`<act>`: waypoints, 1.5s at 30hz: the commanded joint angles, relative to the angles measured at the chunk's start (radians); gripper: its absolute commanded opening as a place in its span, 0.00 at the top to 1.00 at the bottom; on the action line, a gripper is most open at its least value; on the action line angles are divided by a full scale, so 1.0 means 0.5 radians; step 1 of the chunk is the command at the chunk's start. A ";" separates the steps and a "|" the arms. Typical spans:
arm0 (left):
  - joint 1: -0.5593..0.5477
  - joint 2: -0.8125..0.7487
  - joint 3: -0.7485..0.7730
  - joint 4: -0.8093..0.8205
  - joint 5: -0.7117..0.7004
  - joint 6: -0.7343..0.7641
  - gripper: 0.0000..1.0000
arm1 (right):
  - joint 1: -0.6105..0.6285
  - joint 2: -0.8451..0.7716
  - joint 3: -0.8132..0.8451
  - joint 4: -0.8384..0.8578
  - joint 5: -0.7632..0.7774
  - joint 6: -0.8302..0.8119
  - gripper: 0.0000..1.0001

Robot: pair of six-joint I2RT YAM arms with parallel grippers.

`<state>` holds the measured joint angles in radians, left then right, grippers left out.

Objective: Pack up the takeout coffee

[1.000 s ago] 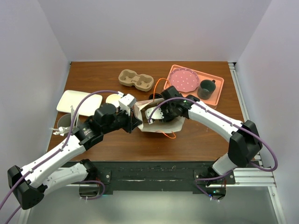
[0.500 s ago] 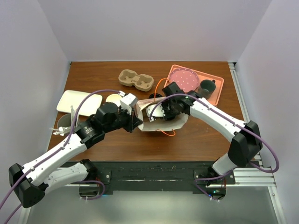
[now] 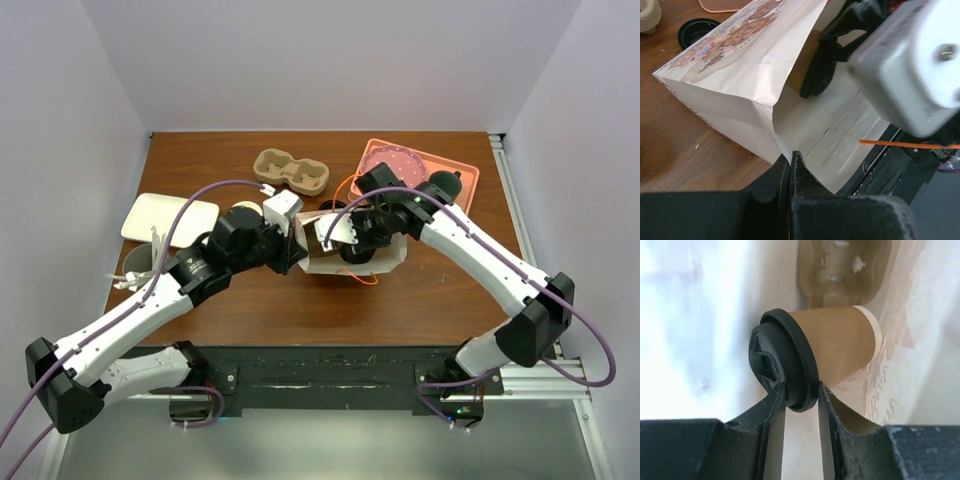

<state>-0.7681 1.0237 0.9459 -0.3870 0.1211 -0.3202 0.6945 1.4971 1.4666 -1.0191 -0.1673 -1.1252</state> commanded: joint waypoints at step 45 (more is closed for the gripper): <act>0.140 0.266 0.845 -1.073 0.009 -0.320 1.00 | -0.137 -0.475 0.802 0.363 1.185 3.504 0.96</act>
<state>-0.7063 1.1980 1.3682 -0.9150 0.1009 -0.4732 0.6785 1.3159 1.9724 -0.7090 0.2745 0.4976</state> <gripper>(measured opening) 0.013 0.308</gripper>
